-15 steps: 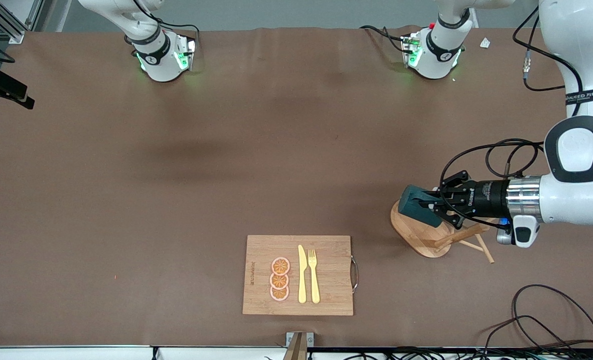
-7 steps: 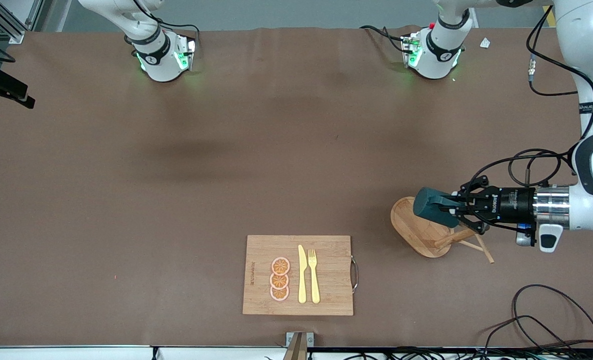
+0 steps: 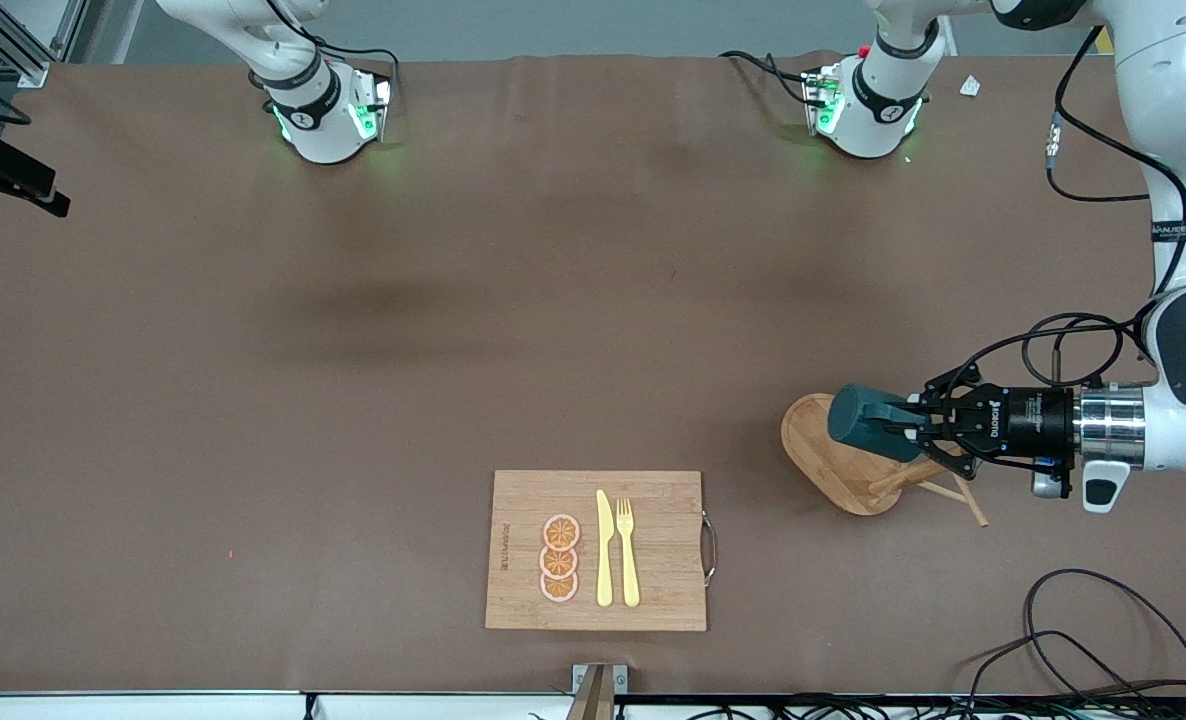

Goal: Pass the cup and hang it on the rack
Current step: 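Lower the mug onto a rack peg with the left gripper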

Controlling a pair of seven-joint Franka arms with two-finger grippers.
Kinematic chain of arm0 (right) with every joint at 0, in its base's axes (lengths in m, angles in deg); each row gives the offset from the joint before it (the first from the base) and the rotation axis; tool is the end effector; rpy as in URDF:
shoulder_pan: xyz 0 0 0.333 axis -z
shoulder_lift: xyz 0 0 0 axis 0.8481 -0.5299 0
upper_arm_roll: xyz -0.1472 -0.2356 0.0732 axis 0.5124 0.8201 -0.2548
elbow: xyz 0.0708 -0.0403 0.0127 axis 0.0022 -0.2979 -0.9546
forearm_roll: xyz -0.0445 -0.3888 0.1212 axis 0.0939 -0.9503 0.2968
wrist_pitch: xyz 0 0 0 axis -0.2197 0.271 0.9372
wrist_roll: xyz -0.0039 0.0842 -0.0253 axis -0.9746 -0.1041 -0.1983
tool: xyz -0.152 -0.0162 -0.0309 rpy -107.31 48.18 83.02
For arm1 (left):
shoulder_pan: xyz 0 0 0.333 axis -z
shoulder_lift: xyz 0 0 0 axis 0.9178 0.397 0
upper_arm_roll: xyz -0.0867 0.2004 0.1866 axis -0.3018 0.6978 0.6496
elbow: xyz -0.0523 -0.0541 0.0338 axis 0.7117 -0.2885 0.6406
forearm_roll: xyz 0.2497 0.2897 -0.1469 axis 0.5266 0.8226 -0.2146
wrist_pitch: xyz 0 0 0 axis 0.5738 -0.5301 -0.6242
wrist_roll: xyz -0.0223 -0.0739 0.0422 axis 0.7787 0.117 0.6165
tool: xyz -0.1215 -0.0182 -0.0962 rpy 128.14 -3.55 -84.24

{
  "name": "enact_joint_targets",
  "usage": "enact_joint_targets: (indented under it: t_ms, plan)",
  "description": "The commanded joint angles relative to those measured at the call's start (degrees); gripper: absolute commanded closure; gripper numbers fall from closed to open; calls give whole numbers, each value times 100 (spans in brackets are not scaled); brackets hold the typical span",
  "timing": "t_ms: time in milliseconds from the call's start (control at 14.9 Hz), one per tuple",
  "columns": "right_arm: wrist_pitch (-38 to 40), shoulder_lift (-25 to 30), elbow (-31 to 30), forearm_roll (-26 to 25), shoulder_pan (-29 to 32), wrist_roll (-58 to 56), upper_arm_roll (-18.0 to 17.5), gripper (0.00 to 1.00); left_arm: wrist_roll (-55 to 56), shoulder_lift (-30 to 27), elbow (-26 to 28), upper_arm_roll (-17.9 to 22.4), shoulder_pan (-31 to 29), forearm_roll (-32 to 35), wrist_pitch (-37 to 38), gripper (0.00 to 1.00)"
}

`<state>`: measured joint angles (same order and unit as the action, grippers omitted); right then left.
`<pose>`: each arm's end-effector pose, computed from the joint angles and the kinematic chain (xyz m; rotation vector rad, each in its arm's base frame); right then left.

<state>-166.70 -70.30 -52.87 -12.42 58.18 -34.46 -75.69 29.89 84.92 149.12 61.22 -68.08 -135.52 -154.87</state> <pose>0.5214 -0.0496 0.5868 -3.1218 0.0883 0.1216 0.6884 -0.0768 0.3367 1.8342 1.4590 -0.9884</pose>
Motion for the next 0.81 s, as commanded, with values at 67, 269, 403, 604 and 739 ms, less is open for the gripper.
enact_joint_targets:
  t_ms: [67,269,403,604,739]
  plan:
    - [19,156,-101,-3,-27,-65,7,0,-71,78,-77,-47,-161,-205,88,97]
    - [19,156,-101,-3,-18,-239,7,0,-71,140,-77,-47,-231,-494,88,97]
    - [10,156,-101,-3,-18,-293,7,0,-88,166,-77,-47,-284,-521,88,96]
    - [28,156,-101,15,-9,-293,16,0,-237,201,-77,-39,-310,-521,96,96]
    - [19,156,-92,50,-9,-293,16,0,-264,228,-77,-39,-310,-521,88,96]
